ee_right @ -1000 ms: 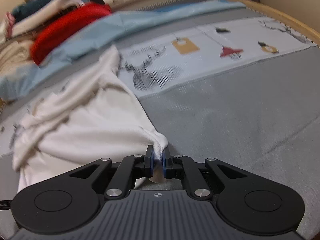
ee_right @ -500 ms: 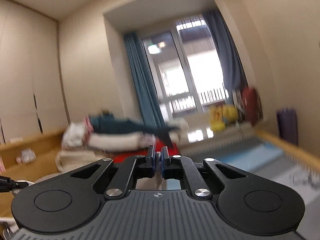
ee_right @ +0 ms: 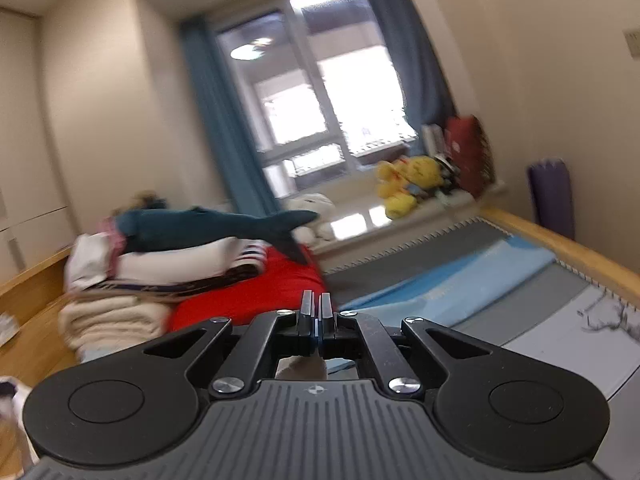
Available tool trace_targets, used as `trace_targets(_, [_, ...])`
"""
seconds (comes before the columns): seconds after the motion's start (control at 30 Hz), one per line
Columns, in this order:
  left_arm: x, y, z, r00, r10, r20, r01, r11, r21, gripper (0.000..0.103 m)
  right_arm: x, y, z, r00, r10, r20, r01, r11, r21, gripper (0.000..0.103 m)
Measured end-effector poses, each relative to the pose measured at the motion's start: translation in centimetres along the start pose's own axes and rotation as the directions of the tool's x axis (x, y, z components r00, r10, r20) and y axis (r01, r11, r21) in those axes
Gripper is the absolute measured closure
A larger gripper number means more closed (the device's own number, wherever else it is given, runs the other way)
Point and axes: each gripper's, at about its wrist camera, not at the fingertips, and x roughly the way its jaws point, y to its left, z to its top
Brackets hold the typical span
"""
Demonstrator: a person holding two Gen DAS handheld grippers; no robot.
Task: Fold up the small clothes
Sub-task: 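Close the left gripper on the shirt while the right gripper holds, then lift it up, then lower the held shirt flat onto the bed and open both grippers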
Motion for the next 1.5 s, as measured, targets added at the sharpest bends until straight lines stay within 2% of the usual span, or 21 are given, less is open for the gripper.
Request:
trace_targets(0.03, [1.0,-0.4,1.4,1.000,-0.002,0.012,0.002,1.000,-0.011,0.099,1.7,0.5,0.6,1.000,-0.020,0.007,0.020,1.000,0.015,0.103])
trace_targets(0.1, [0.7,-2.1,4.5,0.996,-0.019,0.091,0.021,0.999,-0.026,0.099,3.4,2.0,2.6,0.997,-0.035,0.063,0.031,0.998,0.051,0.103])
trace_targets(0.2, [-2.0,-4.1,7.2,0.973,-0.043,0.226,0.044,0.999,0.002,0.099,1.8,4.2,6.9,0.978,-0.014,0.210,0.009,1.000,0.024,0.103])
trace_targets(0.27, [-3.4,-4.1,7.1,0.965,-0.068,0.253,0.063,0.998,0.028,0.099,-0.1,4.7,8.1,0.967,0.002,0.254,0.002,1.000,-0.017,0.103])
trace_targets(0.37, [-4.6,-2.2,3.8,0.964,-0.110,0.240,0.101,0.994,0.053,0.099,-3.0,2.5,6.6,0.968,0.045,0.247,-0.033,0.998,-0.050,0.103])
trace_targets(0.43, [-4.0,-0.4,0.0,0.977,-0.104,0.185,0.091,0.993,0.078,0.099,-4.6,0.5,3.8,0.977,0.060,0.206,-0.044,0.996,-0.084,0.103])
trace_targets(0.5, [-2.3,2.0,-4.9,0.992,-0.079,0.101,0.071,0.994,0.089,0.099,-5.6,-2.3,-0.3,0.989,0.078,0.125,-0.066,0.993,-0.096,0.103])
trace_targets(0.6, [1.6,6.1,-13.9,0.997,-0.020,-0.076,0.026,0.997,0.077,0.099,-6.5,-5.5,-9.0,0.998,0.056,-0.037,-0.060,0.991,-0.121,0.103])
trace_targets(0.67, [4.3,9.0,-20.3,0.976,0.021,-0.219,-0.009,0.998,0.058,0.099,-6.1,-7.8,-14.8,0.987,0.031,-0.156,-0.044,0.996,-0.081,0.103])
trace_targets(0.7, [5.4,10.3,-23.4,0.960,0.042,-0.277,-0.028,0.998,0.052,0.099,-5.8,-9.1,-18.4,0.971,0.006,-0.239,-0.020,0.998,-0.057,0.103])
trace_targets(0.77, [7.5,12.6,-29.0,0.917,0.087,-0.389,-0.068,0.996,0.061,0.099,-5.7,-11.4,-24.0,0.935,-0.042,-0.351,0.043,0.999,-0.005,0.103])
trace_targets(0.83, [8.6,14.3,-33.7,0.877,0.125,-0.464,-0.091,0.991,0.095,0.099,-5.9,-13.4,-29.0,0.891,-0.085,-0.447,0.107,0.994,0.025,0.103])
trace_targets(0.9, [8.9,15.5,-37.2,0.850,0.168,-0.499,-0.114,0.984,0.138,0.099,-6.3,-13.9,-32.9,0.855,-0.105,-0.508,0.140,0.990,0.032,0.103])
trace_targets(1.0, [8.6,16.8,-40.3,0.837,0.219,-0.502,-0.134,0.971,0.200,0.099,-7.9,-14.4,-35.9,0.836,-0.157,-0.526,0.176,0.984,-0.014,0.103])
trace_targets(1.07, [8.2,17.4,-41.5,0.829,0.222,-0.513,-0.129,0.969,0.210,0.099,-8.1,-15.5,-37.4,0.817,-0.172,-0.551,0.200,0.980,-0.010,0.103])
trace_targets(1.13, [7.6,17.4,-41.9,0.835,0.221,-0.504,-0.121,0.967,0.223,0.099,-8.2,-15.9,-38.3,0.801,-0.165,-0.575,0.196,0.981,-0.009,0.103])
trace_targets(1.2, [7.3,17.2,-41.6,0.843,0.217,-0.493,-0.116,0.967,0.228,0.099,-8.0,-15.9,-38.4,0.796,-0.153,-0.585,0.189,0.982,0.000,0.103])
trace_targets(1.3, [7.8,17.3,-41.4,0.844,0.210,-0.493,-0.114,0.970,0.216,0.099,-6.7,-15.9,-37.6,0.809,-0.091,-0.581,0.137,0.990,0.036,0.089])
trace_targets(1.37, [7.6,17.2,-41.7,0.845,0.210,-0.493,-0.117,0.970,0.212,0.098,-5.9,-15.9,-37.7,0.815,-0.080,-0.574,0.108,0.994,0.015,0.048])
trace_targets(1.43, [7.8,17.1,-41.8,0.841,0.212,-0.498,-0.121,0.970,0.209,0.098,-5.0,-15.5,-38.6,0.809,-0.084,-0.582,0.085,0.996,-0.025,0.049])
trace_targets(1.5, [7.7,16.9,-42.1,0.838,0.218,-0.501,-0.121,0.968,0.219,0.098,-4.5,-15.4,-39.9,0.770,-0.086,-0.632,0.073,0.996,-0.046,0.049])
